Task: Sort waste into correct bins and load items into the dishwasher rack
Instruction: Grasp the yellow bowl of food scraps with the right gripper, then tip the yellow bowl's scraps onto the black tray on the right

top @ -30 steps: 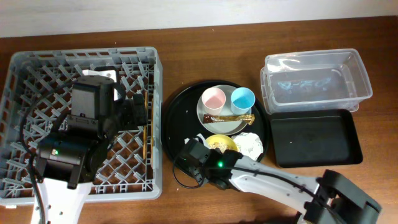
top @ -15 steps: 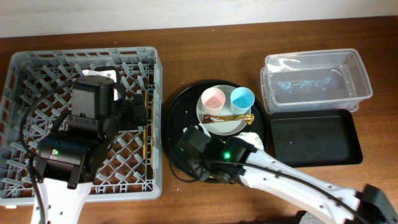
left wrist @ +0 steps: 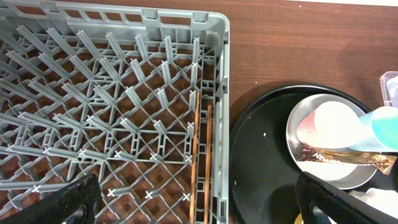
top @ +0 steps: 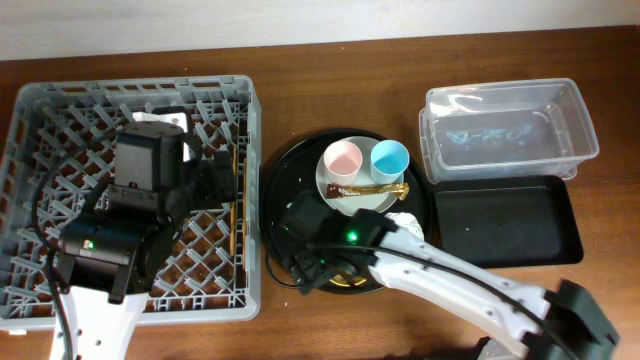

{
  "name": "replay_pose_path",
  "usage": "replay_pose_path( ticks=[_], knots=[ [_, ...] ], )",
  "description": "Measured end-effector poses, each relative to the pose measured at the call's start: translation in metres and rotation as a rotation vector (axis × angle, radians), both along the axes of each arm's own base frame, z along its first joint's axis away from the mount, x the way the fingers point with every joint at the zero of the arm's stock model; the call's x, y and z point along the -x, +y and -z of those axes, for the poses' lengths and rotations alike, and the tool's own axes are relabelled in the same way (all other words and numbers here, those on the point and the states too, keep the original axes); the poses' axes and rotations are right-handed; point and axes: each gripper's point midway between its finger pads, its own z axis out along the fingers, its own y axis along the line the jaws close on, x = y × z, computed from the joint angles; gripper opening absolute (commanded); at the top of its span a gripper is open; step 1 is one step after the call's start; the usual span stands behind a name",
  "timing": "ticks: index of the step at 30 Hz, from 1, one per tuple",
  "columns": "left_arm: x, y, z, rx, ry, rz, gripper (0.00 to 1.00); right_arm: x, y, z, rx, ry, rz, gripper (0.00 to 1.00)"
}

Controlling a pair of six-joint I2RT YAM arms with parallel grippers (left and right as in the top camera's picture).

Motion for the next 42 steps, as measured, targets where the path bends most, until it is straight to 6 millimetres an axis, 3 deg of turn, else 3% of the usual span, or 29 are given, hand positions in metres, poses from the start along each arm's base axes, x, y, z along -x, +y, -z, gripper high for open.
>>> replay_pose_path(
  ticks=[6,8,9,12,16,18,21,25,28,30,32,35,38,42],
  knots=[
    [0.0,0.0,0.0,0.0,0.0,0.0,0.99,-0.002,0.004,0.049,0.084,0.073,0.0,0.44],
    [0.0,0.0,0.0,0.0,0.0,0.0,0.99,-0.001,0.003,0.069,0.122,0.102,-0.001,0.25],
    [0.0,0.0,0.0,0.0,0.0,0.0,0.99,0.0,0.002,0.074,0.135,0.112,0.0,0.24],
    [0.0,0.0,0.0,0.0,0.0,0.0,0.99,0.001,0.001,0.076,0.14,0.116,0.0,0.04],
    [0.0,0.0,0.0,0.0,0.0,0.0,0.99,0.004,-0.007,0.073,0.173,0.128,0.01,0.04],
    [0.0,0.0,0.0,0.0,0.0,0.0,0.99,0.006,-0.009,0.069,0.191,0.139,0.007,0.04],
    [0.0,0.0,0.0,0.0,0.0,0.0,0.99,0.009,-0.014,0.046,0.234,0.173,0.003,0.04],
    [0.0,0.0,0.0,0.0,0.0,0.0,0.99,-0.001,-0.016,-0.016,0.25,0.121,0.028,0.04],
    [0.0,0.0,0.0,0.0,0.0,0.001,0.99,-0.008,-0.031,-0.053,0.227,0.068,0.068,0.04],
    [0.0,0.0,0.0,0.0,0.0,0.0,0.99,-0.02,-0.051,-0.066,0.209,0.059,0.133,0.04],
    [0.0,0.0,0.0,0.0,0.001,0.0,0.99,-0.053,-0.103,-0.09,0.165,0.021,0.3,0.04],
    [0.0,0.0,0.0,0.0,0.0,0.0,0.99,-0.071,-0.162,-0.107,0.117,0.029,0.435,0.04],
    [0.0,0.0,0.0,0.0,0.0,0.0,0.99,-0.085,-0.231,-0.107,0.059,0.077,0.573,0.04],
    [0.0,0.0,0.0,0.0,0.0,0.0,0.99,-0.083,-0.287,-0.099,-0.202,0.149,0.652,0.04]
  ],
)
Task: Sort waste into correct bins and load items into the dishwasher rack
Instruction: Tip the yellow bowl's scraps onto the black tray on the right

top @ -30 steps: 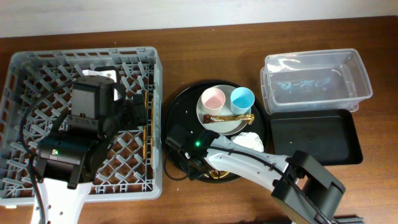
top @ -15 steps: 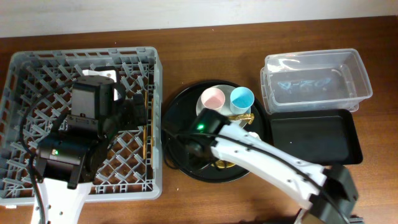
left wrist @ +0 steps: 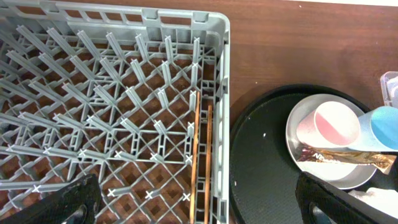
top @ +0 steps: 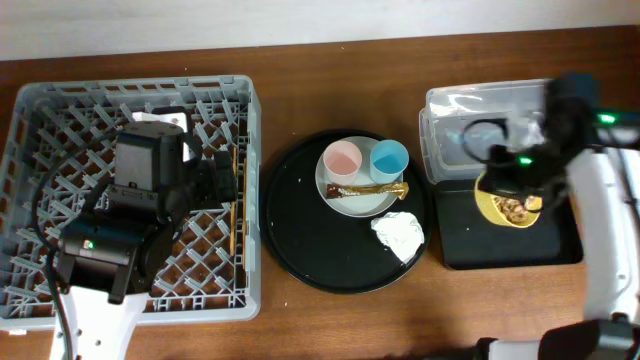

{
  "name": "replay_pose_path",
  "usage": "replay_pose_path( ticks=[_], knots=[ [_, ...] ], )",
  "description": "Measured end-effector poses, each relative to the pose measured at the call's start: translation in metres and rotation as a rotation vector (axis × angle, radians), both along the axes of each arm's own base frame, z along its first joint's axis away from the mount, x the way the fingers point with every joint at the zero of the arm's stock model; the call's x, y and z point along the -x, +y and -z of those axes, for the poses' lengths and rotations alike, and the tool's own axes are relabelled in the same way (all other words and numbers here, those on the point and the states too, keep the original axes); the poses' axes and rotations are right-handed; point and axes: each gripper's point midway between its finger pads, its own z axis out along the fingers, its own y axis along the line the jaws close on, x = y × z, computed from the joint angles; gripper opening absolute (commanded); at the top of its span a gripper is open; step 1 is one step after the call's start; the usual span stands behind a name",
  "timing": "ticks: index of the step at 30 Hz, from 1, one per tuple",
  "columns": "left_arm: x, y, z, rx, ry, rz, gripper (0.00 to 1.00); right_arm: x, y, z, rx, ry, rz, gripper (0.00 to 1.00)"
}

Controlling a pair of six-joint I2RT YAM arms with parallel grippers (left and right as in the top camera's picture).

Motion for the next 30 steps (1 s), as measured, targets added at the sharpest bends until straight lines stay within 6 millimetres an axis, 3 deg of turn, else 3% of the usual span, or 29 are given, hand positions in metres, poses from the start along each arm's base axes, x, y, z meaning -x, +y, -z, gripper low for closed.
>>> replay_pose_path(
  ticks=[4,6,10,12,18,24,30],
  knots=[
    [0.0,0.0,0.0,0.0,-0.001,0.0,0.99,-0.009,-0.03,0.012,-0.303,-0.203,0.081,0.04],
    [0.0,0.0,0.0,0.0,0.001,0.001,0.99,-0.015,-0.038,0.024,-0.359,-0.294,0.099,0.04],
    [0.0,0.0,0.0,0.0,0.0,0.0,0.99,-0.014,-0.031,0.048,-0.552,-0.455,0.118,0.04],
    [0.0,0.0,0.0,0.0,0.0,0.0,0.99,-0.012,-0.032,0.042,-0.645,-0.534,0.144,0.04],
    [0.0,0.0,0.0,0.0,0.0,0.001,0.99,-0.002,-0.075,0.009,-0.781,-0.721,0.295,0.04],
    [0.0,0.0,0.0,0.0,-0.001,0.0,0.99,-0.003,-0.079,0.006,-0.792,-0.785,0.272,0.04],
    [0.0,0.0,0.0,0.0,0.0,0.0,0.99,-0.007,-0.084,0.004,-0.906,-0.677,0.384,0.04]
  ],
)
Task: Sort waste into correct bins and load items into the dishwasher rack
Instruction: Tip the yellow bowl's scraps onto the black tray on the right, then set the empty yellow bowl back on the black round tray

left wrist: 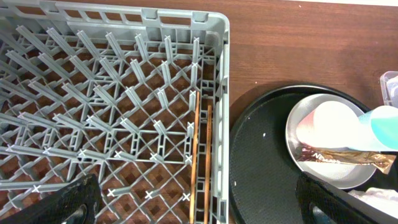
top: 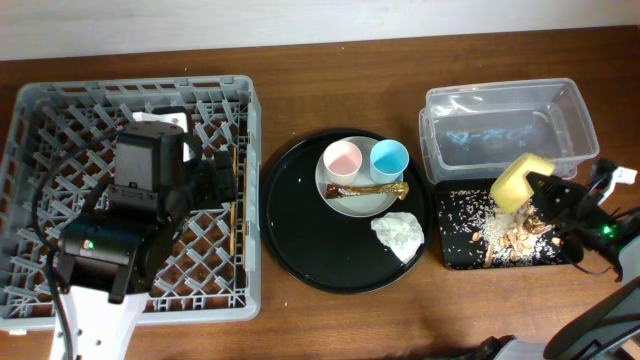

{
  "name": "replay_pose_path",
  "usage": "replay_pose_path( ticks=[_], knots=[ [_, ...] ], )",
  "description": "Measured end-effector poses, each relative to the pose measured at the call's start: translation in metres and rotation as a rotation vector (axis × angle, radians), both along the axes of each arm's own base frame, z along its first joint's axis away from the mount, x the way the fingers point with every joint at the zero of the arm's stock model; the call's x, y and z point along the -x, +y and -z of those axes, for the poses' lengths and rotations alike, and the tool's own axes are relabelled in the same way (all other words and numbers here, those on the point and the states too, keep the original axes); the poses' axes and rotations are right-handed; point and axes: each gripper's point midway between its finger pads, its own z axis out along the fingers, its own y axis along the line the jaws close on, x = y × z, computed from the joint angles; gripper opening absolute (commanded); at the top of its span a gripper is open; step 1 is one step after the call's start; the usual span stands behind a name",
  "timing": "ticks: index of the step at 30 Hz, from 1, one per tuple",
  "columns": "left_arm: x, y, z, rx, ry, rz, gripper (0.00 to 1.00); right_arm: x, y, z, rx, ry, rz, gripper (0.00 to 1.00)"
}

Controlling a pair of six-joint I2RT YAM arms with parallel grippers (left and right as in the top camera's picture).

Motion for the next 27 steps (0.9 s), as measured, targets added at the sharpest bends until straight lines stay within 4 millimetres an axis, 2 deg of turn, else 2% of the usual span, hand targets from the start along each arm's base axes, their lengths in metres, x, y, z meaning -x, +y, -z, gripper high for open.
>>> replay_pose_path(
  ticks=[8,10,15,17,18,19,21,23,24,25,27],
  knots=[
    [0.0,0.0,0.0,0.0,0.0,0.0,0.99,0.002,0.002,0.0,-0.23,0.178,0.011,0.04],
    [0.0,0.0,0.0,0.0,-0.001,0.0,0.99,0.007,0.008,0.001,-0.323,0.254,0.014,0.04],
    [0.0,0.0,0.0,0.0,0.0,0.0,0.99,0.011,0.012,0.007,-0.296,0.28,0.019,0.04],
    [0.0,0.0,0.0,0.0,0.0,0.0,0.99,0.015,0.017,0.006,-0.214,0.342,0.031,0.04],
    [0.0,0.0,0.0,0.0,0.0,0.0,0.99,0.015,0.02,-0.001,-0.124,0.367,0.032,0.04],
    [0.0,0.0,0.0,0.0,0.0,0.0,0.99,0.012,0.026,-0.02,-0.001,0.355,0.019,0.04],
    [0.0,0.0,0.0,0.0,-0.001,0.0,0.99,0.011,0.044,-0.05,0.195,0.36,-0.016,0.04],
    [0.0,0.0,0.0,0.0,-0.001,0.0,0.99,0.012,0.085,-0.09,0.464,0.305,-0.097,0.04],
    [0.0,0.0,0.0,0.0,-0.001,0.0,0.99,0.016,0.111,-0.103,0.599,0.262,-0.153,0.04],
    [-0.001,0.0,0.0,0.0,-0.003,-0.001,0.99,0.023,0.144,-0.105,0.689,0.22,-0.246,0.04],
    [0.0,0.0,0.0,0.0,0.0,-0.001,0.99,0.037,0.191,-0.094,0.787,0.198,-0.411,0.04]
  ],
)
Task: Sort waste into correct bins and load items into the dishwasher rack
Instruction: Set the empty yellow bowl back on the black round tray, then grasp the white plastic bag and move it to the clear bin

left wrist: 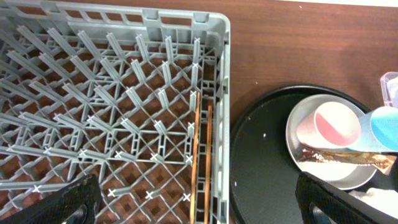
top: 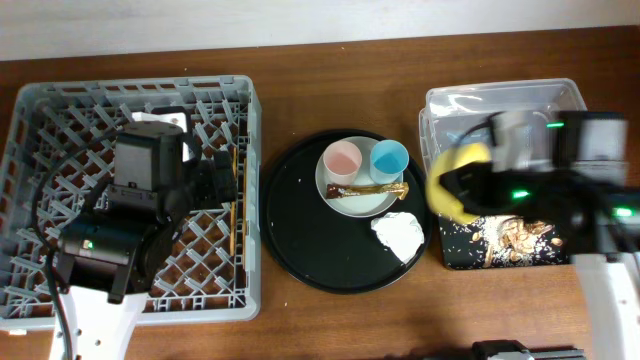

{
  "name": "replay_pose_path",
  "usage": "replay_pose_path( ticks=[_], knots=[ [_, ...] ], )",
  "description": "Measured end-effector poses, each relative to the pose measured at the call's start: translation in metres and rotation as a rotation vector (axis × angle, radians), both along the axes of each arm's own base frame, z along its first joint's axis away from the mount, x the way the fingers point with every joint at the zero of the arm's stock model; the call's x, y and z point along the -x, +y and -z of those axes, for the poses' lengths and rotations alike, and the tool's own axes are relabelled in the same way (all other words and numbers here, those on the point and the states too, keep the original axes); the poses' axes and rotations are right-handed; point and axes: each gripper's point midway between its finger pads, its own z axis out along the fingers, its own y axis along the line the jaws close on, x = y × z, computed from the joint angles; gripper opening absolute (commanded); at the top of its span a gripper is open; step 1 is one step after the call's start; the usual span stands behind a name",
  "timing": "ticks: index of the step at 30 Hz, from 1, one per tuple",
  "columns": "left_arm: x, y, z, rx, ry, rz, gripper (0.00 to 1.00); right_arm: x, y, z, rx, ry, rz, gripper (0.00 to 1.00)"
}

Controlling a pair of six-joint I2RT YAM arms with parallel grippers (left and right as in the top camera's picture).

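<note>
A yellow bowl (top: 447, 180), blurred, hangs over the left edge of the black bin (top: 560, 250), with my right gripper (top: 468, 185) shut on it. Food scraps (top: 510, 238) lie scattered in that bin. On the round black tray (top: 300, 230) stands a silver plate (top: 362, 203) with a pink cup (top: 342, 158), a blue cup (top: 389, 157) and a brown wrapper (top: 372, 188); a crumpled white napkin (top: 399, 233) lies beside it. My left gripper (top: 222, 180) is open over the grey dishwasher rack (top: 250, 120), above two chopsticks (left wrist: 200, 162) that lie in the rack.
A clear plastic bin (top: 510, 125) stands behind the black bin at the back right. The rack wall (left wrist: 224, 112) runs close beside the round tray (left wrist: 261, 180). Bare brown table lies along the back edge and in front of the tray.
My right gripper has moved left with the yellow bowl, from over the black bin's middle to its left edge near the round tray. The left arm has not moved.
My right arm first reached across the round tray to its front part. Then it held the yellow bowl with food over the black bin. Then the bowl was tipped and scraps lay in the bin. Now the bowl is at the bin's left edge. The left gripper stayed open over the rack.
</note>
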Motion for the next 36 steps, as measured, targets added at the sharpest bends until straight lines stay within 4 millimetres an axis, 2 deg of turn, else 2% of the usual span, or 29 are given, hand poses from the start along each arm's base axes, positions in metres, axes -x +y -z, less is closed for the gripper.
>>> replay_pose_path(
  ticks=[2,3,5,7,8,9,11,13,15,18,19,20,22,23,24,26,27,28,31,32,33,36],
  knots=[
    [0.0,0.0,0.0,0.0,0.0,0.0,0.99,0.014,0.045,0.019,0.076,0.053,-0.156,0.04],
    [0.0,0.0,0.0,0.0,0.0,0.001,0.99,0.023,0.069,0.035,0.13,0.095,-0.242,0.04],
    [0.0,0.0,0.0,0.0,0.0,0.0,0.99,0.034,0.099,0.059,0.215,0.146,-0.337,0.04],
    [0.0,0.0,0.0,0.0,0.0,0.001,0.99,0.047,0.134,0.092,0.307,0.2,-0.459,0.04],
    [0.0,0.0,0.0,0.0,0.0,0.001,0.99,0.054,0.151,0.114,0.363,0.238,-0.518,0.04],
    [0.0,0.0,0.0,0.0,0.0,0.001,0.99,0.061,0.169,0.147,0.439,0.287,-0.578,0.04],
    [0.0,0.0,0.0,0.0,0.0,0.001,0.99,0.063,0.182,0.175,0.489,0.318,-0.611,0.04],
    [0.0,0.0,0.0,0.0,0.0,0.001,0.99,0.06,0.194,0.209,0.524,0.358,-0.619,0.17],
    [0.0,0.0,0.0,0.0,0.0,0.001,0.99,0.058,0.195,0.22,0.54,0.375,-0.615,0.27],
    [0.0,0.0,0.0,0.0,0.0,0.001,0.99,0.058,0.194,0.216,0.548,0.374,-0.621,0.32],
    [0.0,0.0,0.0,0.0,0.0,0.001,0.99,0.059,0.191,0.211,0.562,0.386,-0.628,0.33],
    [0.0,0.0,0.0,0.0,0.0,0.001,0.99,0.057,0.189,0.197,0.57,0.387,-0.633,0.37],
    [0.0,0.0,0.0,0.0,0.0,0.001,0.99,0.04,0.19,0.165,0.571,0.339,-0.608,0.41],
    [0.0,0.0,0.0,0.0,-0.001,0.001,0.99,0.032,0.182,0.152,0.594,0.327,-0.584,0.43],
    [0.0,0.0,0.0,0.0,0.0,0.001,0.99,0.022,0.162,0.138,0.641,0.331,-0.542,0.5],
    [0.0,0.0,0.0,0.0,0.0,0.001,0.99,0.016,0.13,0.135,0.723,0.378,-0.488,0.54],
    [0.0,0.0,0.0,0.0,0.0,0.001,0.99,0.008,0.11,0.135,0.761,0.405,-0.444,0.7],
    [0.0,0.0,0.0,0.0,0.0,0.001,0.99,0.001,0.095,0.135,0.777,0.421,-0.403,0.98],
    [0.0,0.0,0.0,0.0,0.0,0.001,0.99,-0.017,0.057,0.143,0.788,0.478,-0.296,0.98],
    [0.0,0.0,0.0,0.0,-0.001,0.001,0.99,-0.021,0.046,0.152,0.789,0.497,-0.263,0.98],
    [0.0,0.0,0.0,0.0,-0.001,0.001,0.99,-0.022,0.041,0.16,0.788,0.507,-0.249,0.98],
    [0.0,0.0,0.0,0.0,0.0,0.001,0.99,-0.02,0.032,0.2,0.794,0.527,-0.233,0.96]
  ],
)
